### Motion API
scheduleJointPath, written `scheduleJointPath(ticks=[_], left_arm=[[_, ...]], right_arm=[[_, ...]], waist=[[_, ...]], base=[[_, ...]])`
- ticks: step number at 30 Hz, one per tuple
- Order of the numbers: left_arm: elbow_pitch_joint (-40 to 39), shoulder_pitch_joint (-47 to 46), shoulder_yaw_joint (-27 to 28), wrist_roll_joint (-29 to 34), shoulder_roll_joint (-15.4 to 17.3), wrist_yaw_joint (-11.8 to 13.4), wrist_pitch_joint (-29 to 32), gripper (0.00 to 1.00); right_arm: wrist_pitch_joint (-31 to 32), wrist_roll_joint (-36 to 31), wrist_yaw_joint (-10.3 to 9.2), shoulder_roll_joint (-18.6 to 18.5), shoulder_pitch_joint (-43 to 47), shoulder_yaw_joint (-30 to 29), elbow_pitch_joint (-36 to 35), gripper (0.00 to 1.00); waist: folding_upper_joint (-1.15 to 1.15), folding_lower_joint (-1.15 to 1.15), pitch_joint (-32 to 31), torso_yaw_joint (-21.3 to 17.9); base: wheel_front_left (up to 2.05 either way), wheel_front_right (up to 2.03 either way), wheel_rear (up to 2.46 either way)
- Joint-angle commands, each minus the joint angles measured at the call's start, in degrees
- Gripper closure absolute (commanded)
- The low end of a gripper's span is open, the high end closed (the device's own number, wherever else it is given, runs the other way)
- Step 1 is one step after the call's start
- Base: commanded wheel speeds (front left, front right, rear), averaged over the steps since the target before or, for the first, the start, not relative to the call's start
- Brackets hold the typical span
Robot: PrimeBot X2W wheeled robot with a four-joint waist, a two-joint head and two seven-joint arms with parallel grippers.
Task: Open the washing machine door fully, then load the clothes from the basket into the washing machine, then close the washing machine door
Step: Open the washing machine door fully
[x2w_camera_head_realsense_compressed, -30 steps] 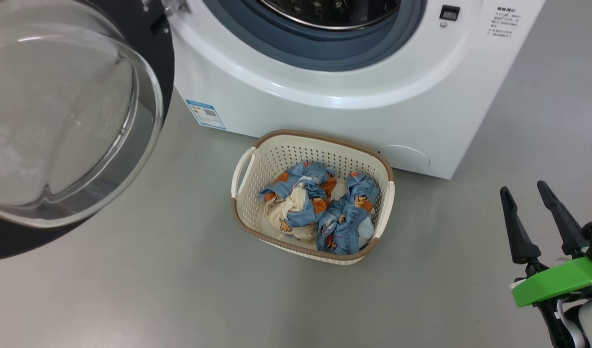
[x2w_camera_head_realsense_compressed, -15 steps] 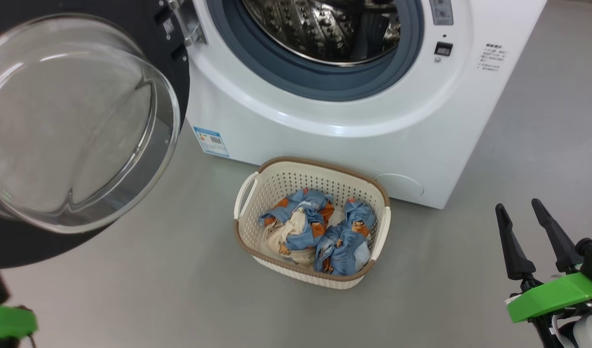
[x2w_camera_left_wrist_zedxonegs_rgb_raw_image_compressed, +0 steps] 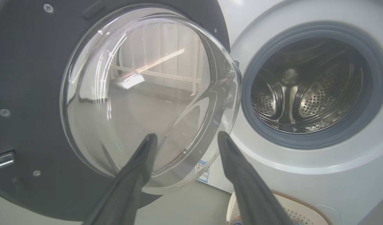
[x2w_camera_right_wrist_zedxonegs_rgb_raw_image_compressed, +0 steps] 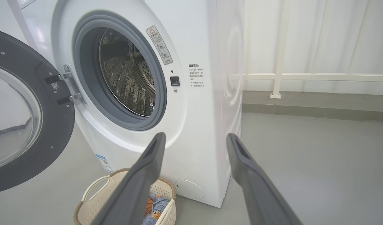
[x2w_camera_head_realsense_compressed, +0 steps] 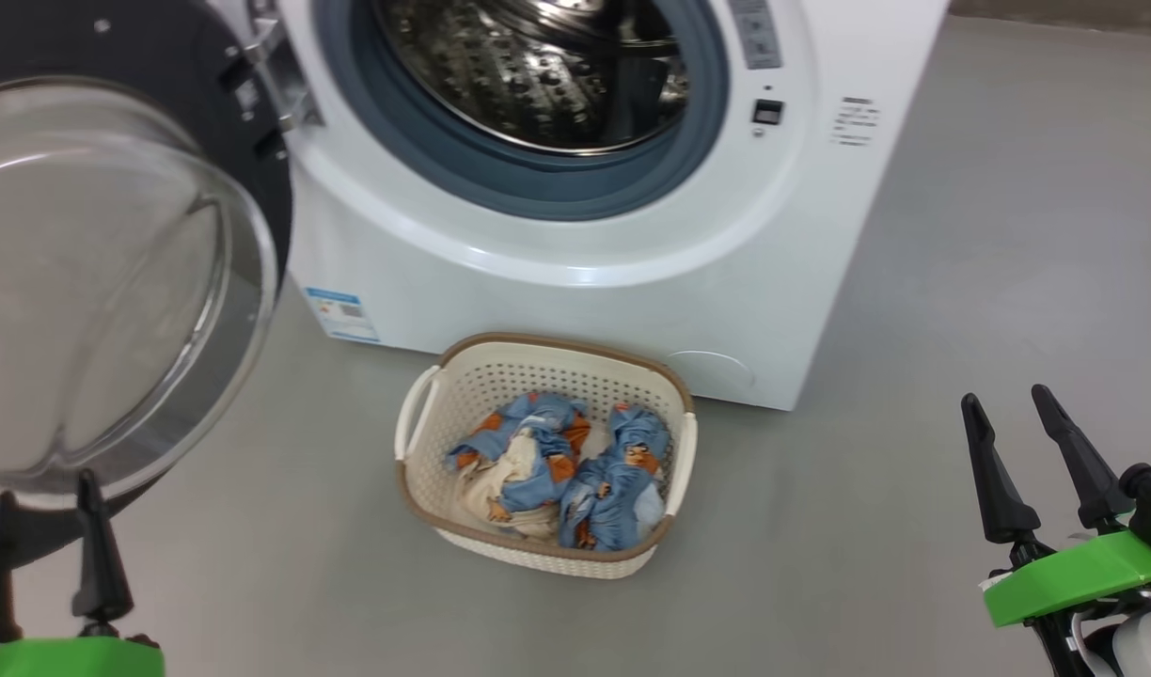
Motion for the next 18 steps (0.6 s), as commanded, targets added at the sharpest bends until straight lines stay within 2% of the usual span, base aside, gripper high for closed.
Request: scheduleJointPath(ticks=[1, 18], left_arm=[[-1.93, -0.18, 1.02, -0.75, 2.03, 0.04, -0.30, 0.00], [-4.18, 0.32, -7.73, -5.95, 3.60, 0.03, -0.30, 0.00]], right_arm=[[-0.69, -0.17, 0.33, -0.80, 0.48, 0.72, -1.60, 0.00], [-0.69, -0.27, 0.33, -0.58, 0.30, -0.62, -2.13, 0.00]], waist=[[0.00, 0.00, -0.34, -2.10], [0.00, 0.00, 0.33, -13.55]], base=[[0.00, 0.00, 0.00], [0.00, 0.00, 0.00]])
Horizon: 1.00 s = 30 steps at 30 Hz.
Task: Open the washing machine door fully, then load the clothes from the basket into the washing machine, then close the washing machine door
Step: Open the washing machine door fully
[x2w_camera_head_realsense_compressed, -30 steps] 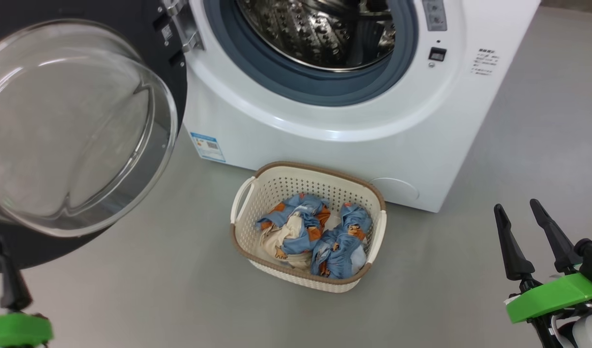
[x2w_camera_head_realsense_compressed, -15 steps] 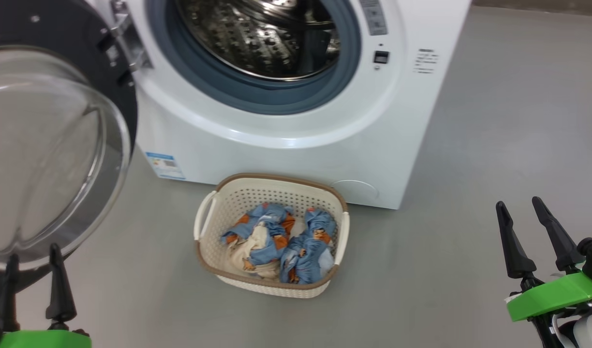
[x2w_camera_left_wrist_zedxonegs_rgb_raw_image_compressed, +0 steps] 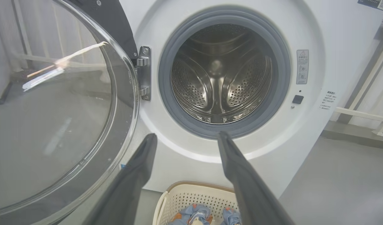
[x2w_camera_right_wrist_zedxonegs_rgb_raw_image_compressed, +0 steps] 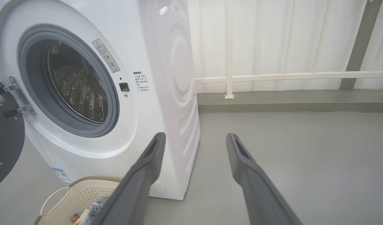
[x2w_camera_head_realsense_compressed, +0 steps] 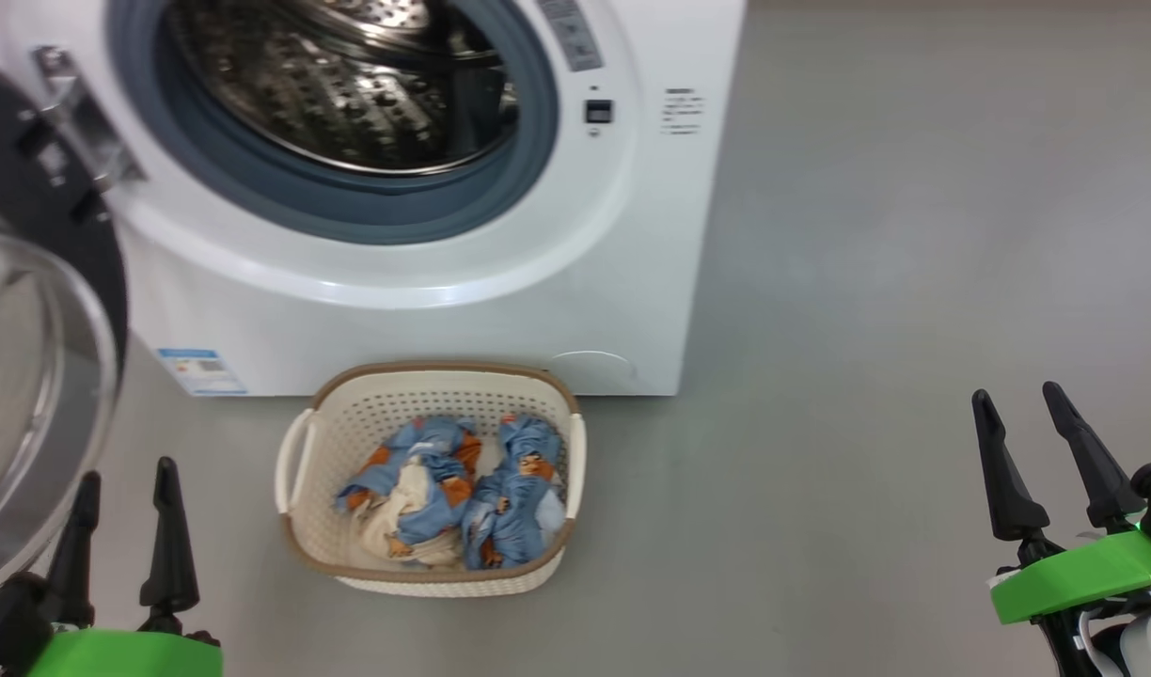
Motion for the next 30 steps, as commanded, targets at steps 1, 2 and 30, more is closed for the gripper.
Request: scheduleJointPath(ticks=[1, 2, 30], left_arm=[[-2.12, -0.82, 0.89, -0.84, 2.03, 0.03, -0.30, 0.00], [-2.26, -0.79, 0.27, -0.98, 2.27, 0.03, -0.30, 0.00], [-4.98, 0.70, -3.51, -3.31, 3.52, 0.03, -0.30, 0.00]], right_arm=[[-0.69, -0.31, 0.33, -0.84, -0.07, 0.48, -1.58, 0.00], [-0.69, -0.35, 0.33, -0.79, -0.09, 0.42, -1.58, 0.00], [-0.69, -0.49, 0.33, 0.22, 0.70, -0.13, -1.56, 0.00]], waist=[[0.00, 0.00, 0.53, -3.34], [0.00, 0.00, 0.58, -3.88], [0.00, 0.00, -0.32, -9.04]], base=[[0.00, 0.00, 0.00], [0.00, 0.00, 0.00], [0.00, 0.00, 0.00]])
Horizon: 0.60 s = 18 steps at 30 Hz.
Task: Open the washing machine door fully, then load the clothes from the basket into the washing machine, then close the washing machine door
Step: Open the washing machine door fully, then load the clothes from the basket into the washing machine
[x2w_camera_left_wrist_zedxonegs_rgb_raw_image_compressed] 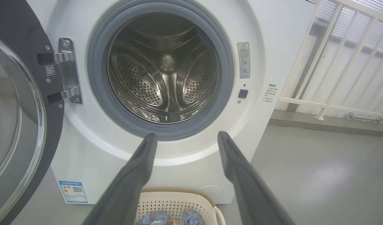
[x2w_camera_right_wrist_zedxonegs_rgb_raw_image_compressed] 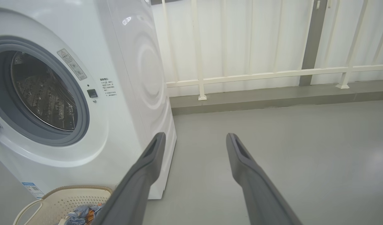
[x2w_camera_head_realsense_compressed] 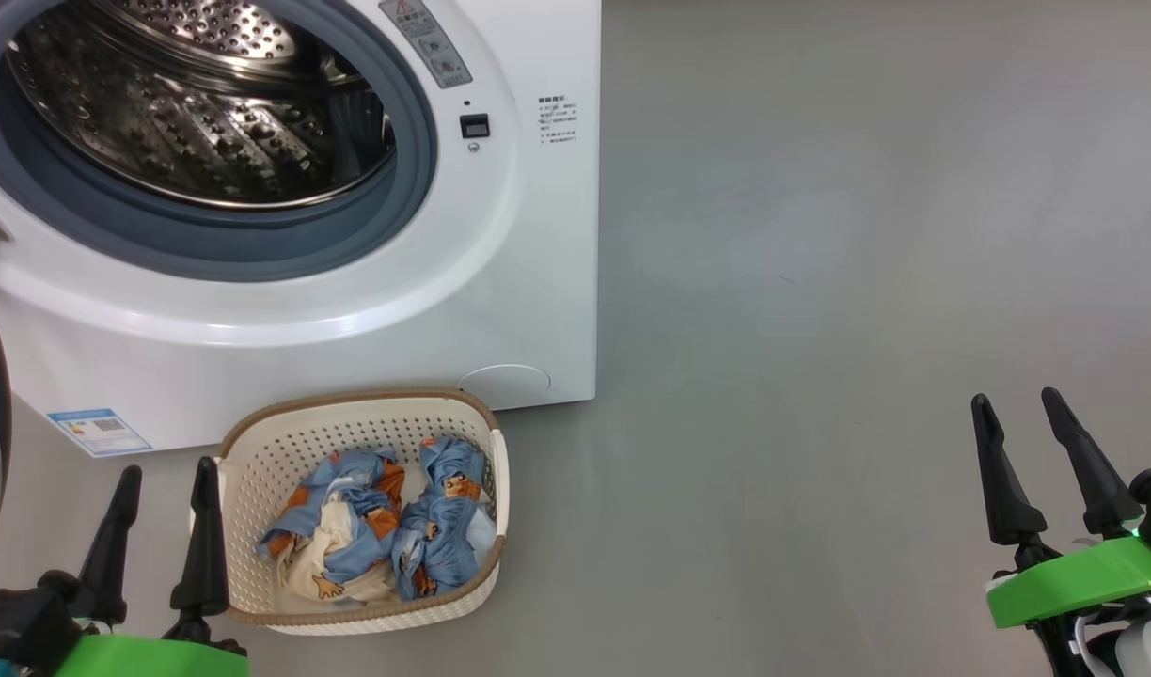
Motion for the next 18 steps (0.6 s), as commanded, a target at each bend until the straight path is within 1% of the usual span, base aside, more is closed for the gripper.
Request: scheduleJointPath(ticks=[1, 8, 14, 18], left_arm=[[-1.73, -0.39, 2.08, -0.14, 1.44, 0.03, -0.30, 0.00], [-1.82, -0.05, 1.48, -0.50, 1.55, 0.03, -0.30, 0.00], [-2.46, 0.20, -0.18, -1.33, 2.35, 0.03, -0.30, 0.00], [-2.68, 0.01, -0.82, -1.57, 2.72, 0.03, -0.30, 0.00]], right_arm=[[-0.69, -0.47, 0.33, -1.07, 0.20, 0.81, -1.32, 0.00], [-0.69, -0.41, 0.33, -1.24, 0.45, 0.83, -1.41, 0.00], [-0.69, -0.21, 0.33, -1.34, 0.76, 0.90, -1.59, 0.00], [-0.69, -0.19, 0.33, -1.33, 0.70, 0.96, -1.76, 0.00]], waist=[[0.00, 0.00, -0.17, 0.11], [0.00, 0.00, -0.58, 0.34], [0.00, 0.00, -0.63, 0.63], [0.00, 0.00, -0.37, 0.78]], base=[[0.00, 0.00, 0.00], [0.00, 0.00, 0.00], [0.00, -0.01, 0.00], [0.15, -0.58, 0.42]])
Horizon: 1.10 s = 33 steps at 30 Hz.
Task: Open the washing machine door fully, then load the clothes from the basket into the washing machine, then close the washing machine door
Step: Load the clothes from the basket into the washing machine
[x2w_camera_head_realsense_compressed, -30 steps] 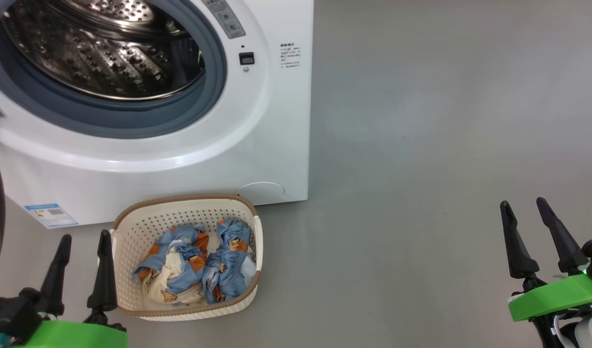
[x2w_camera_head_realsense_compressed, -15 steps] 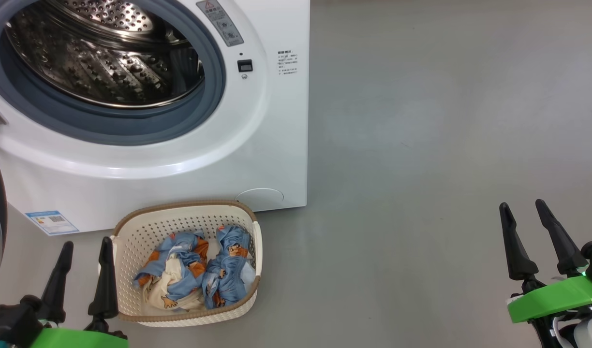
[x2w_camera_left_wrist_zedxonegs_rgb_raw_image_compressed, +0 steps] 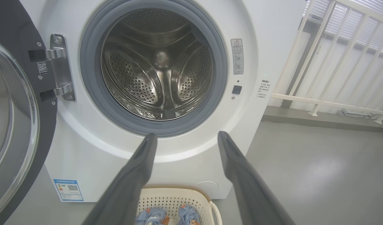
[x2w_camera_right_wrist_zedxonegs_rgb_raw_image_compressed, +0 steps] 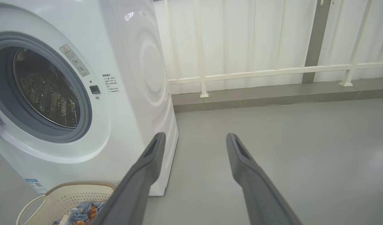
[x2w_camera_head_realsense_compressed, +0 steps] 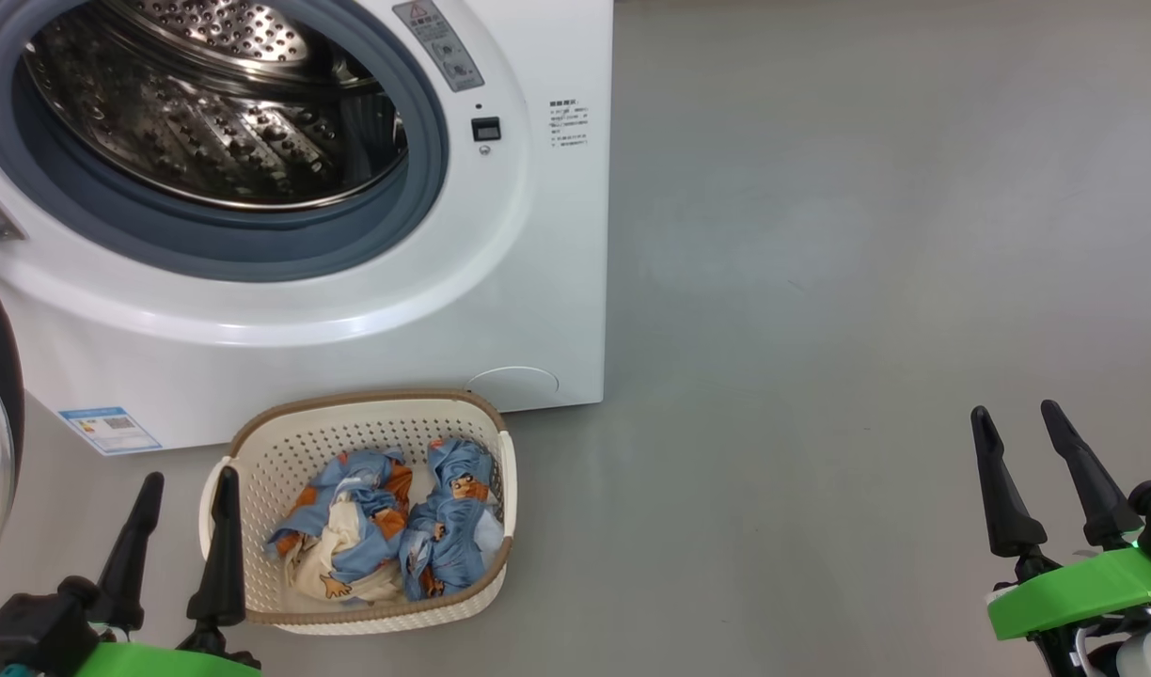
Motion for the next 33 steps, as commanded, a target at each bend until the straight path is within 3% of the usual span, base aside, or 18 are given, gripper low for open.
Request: scheduleJointPath(ticks=[1, 18, 33], left_arm=[[-1.81, -1.05, 1.57, -0.42, 1.75, 0.03, -0.30, 0.00], [-1.25, -2.26, -0.36, -1.11, 2.38, 0.03, -0.30, 0.00], [-0.32, -2.79, -0.25, -0.60, 1.72, 0.03, -0.30, 0.00]], right_arm=[[-0.69, -0.19, 0.33, -1.28, -0.50, 0.96, -1.58, 0.00], [-0.69, -0.32, 0.33, -1.05, -1.30, 0.99, -1.71, 0.00], [-0.69, -0.25, 0.33, -1.03, -1.91, 1.28, -1.52, 0.00]], waist=[[0.00, 0.00, 0.16, 0.08], [0.00, 0.00, 1.60, 0.72], [0.00, 0.00, 1.98, 1.23]], base=[[0.30, -1.12, 0.82], [0.67, -1.63, 0.95], [0.12, -0.14, 0.02]])
